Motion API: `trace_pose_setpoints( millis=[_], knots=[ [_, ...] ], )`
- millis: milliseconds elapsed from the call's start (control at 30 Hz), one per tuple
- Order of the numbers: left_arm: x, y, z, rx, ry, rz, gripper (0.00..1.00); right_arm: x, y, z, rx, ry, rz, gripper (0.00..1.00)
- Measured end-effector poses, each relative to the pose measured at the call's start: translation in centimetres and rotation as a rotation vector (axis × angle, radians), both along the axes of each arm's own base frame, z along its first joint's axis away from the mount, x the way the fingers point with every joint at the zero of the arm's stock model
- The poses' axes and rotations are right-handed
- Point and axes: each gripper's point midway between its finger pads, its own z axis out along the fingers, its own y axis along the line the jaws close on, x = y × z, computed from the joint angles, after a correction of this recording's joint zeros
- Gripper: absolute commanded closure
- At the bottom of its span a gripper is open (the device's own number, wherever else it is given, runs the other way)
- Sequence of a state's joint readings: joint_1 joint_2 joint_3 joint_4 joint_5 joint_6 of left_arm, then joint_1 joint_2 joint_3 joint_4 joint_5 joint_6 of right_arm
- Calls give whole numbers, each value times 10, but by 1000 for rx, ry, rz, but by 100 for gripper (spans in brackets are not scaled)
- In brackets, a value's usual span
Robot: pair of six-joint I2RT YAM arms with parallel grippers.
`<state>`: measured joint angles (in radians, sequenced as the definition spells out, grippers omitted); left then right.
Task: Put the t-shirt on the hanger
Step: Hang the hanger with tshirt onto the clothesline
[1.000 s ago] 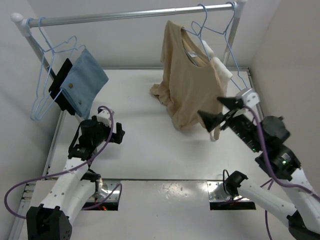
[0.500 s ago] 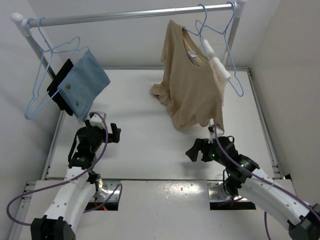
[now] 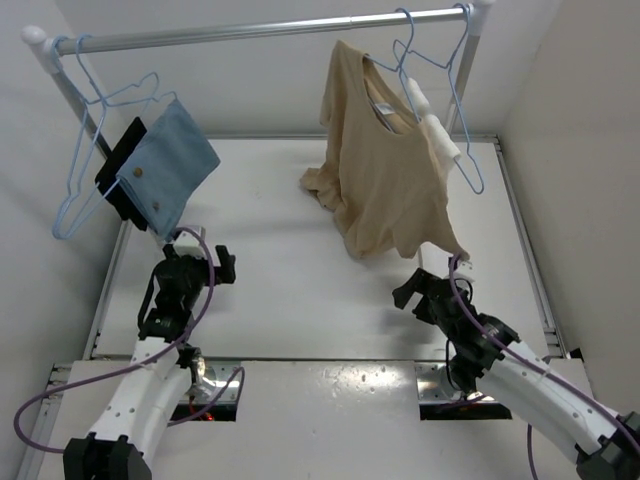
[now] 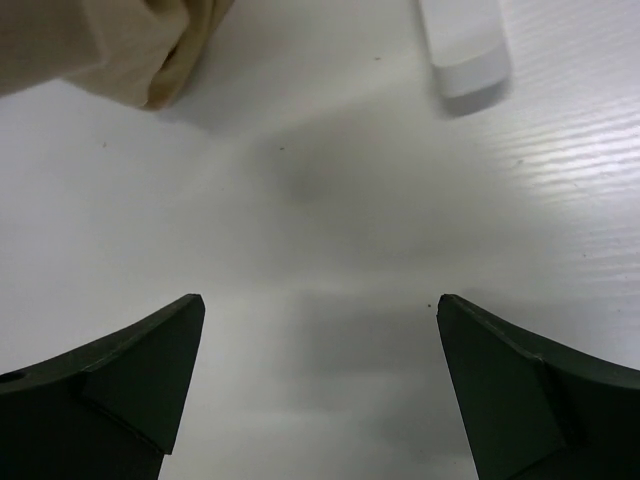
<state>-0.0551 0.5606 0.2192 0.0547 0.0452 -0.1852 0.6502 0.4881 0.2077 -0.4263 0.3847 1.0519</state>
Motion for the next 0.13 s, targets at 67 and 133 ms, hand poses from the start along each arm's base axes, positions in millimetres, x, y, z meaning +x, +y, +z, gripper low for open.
trace_pose_setpoints(
  millis=[67, 133],
  knots=[
    [0, 1, 0, -2, -1, 10, 0, -1, -7, -2, -1, 10, -51, 0],
    [1, 3, 1, -4, -7, 18, 0, -2, -13, -4, 0, 20, -97, 0]
  ],
)
